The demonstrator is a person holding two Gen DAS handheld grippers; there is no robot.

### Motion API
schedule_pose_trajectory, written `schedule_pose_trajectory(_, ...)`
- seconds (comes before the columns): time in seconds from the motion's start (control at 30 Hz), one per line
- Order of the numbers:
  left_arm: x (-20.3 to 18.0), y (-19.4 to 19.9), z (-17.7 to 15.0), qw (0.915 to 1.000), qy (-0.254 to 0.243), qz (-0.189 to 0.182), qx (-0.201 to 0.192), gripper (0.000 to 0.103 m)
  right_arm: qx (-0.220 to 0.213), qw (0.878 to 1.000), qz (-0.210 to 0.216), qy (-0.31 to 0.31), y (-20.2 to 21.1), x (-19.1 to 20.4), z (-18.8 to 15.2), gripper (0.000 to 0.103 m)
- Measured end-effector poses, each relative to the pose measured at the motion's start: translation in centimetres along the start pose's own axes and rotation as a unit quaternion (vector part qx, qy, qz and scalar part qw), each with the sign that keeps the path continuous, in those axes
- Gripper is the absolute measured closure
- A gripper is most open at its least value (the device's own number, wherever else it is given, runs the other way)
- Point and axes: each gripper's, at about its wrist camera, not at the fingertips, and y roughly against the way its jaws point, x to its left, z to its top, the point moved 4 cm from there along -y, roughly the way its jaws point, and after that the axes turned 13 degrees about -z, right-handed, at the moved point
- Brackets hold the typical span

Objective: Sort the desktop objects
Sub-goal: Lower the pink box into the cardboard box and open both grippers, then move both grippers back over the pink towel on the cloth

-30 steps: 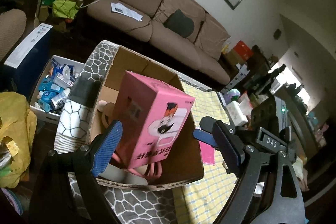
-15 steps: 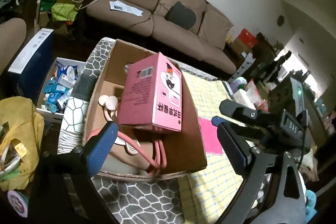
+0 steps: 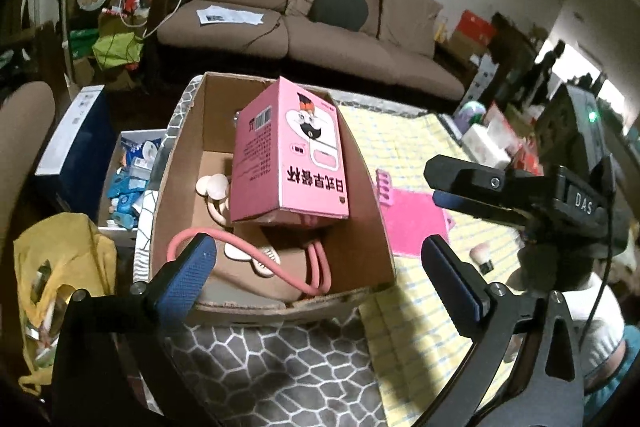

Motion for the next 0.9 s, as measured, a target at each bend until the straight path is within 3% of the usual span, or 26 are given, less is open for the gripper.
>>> schedule_pose_trajectory(0.4, -2.0, 0.1, -1.3, 0.9985, -0.034, 0.039, 0.016, 0.0, -0.003, 0.997, -0.051, 0.056, 1.9, -0.5, -2.1, 0.0)
schedule_pose_trajectory(0.7, -4.4, -0.5, -2.0, 0.998, -0.049, 0.034, 0.023, 0.0, -0.013, 0.996, -0.067, 0.059, 3.9, -2.1, -2.8, 0.0)
schedule_pose_trajectory(0.9, -7.0, -2.5, -2.8, 0.9976, -0.059, 0.011, 0.034, 0.0, -0.01, 0.995, -0.08, 0.057, 5.4, -5.4, -3.4, 0.0)
